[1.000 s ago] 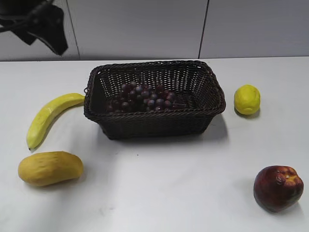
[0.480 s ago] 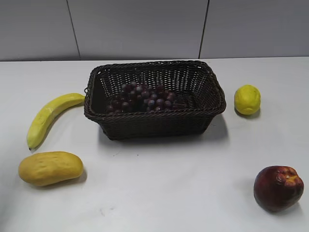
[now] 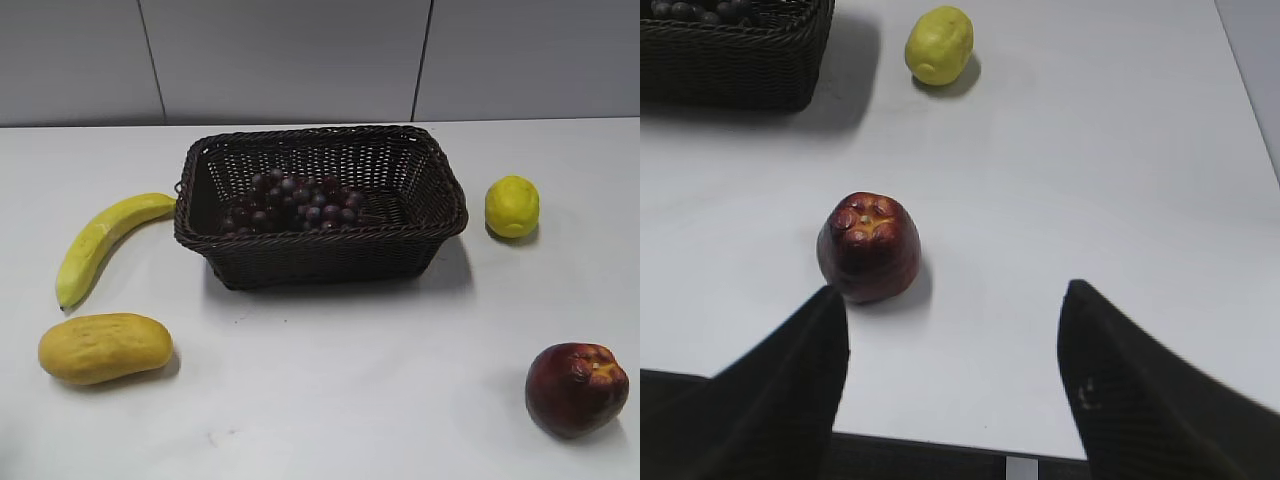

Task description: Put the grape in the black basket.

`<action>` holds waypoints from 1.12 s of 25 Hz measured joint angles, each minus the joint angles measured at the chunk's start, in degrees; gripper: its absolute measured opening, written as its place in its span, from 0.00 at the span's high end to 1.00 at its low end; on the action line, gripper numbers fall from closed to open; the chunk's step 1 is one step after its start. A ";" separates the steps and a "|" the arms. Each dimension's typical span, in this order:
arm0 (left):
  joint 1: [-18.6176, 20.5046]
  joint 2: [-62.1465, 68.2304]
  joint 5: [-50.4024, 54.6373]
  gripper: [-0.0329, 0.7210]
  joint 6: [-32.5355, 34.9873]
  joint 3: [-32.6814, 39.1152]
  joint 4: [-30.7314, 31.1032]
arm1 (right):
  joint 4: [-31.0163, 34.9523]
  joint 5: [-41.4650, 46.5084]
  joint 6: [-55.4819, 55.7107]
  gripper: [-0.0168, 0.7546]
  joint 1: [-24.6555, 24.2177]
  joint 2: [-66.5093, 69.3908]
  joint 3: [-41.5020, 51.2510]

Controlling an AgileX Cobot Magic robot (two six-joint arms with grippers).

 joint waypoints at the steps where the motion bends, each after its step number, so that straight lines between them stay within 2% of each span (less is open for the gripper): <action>1: 0.00 -2.49 -0.37 0.20 0.00 2.21 -0.05 | 0.00 0.00 0.00 0.33 0.00 0.00 0.00; 6: 0.00 -13.34 -1.13 0.20 0.00 9.54 -0.22 | 0.00 0.00 0.00 0.33 0.00 0.00 0.00; 16: 0.00 -32.89 -1.33 0.20 -0.29 10.05 -0.41 | 0.00 0.00 0.00 0.33 0.00 0.00 0.00; 28: 0.00 -44.29 -1.33 0.21 -1.14 10.12 -0.36 | 0.00 0.00 0.00 0.33 0.00 0.00 0.00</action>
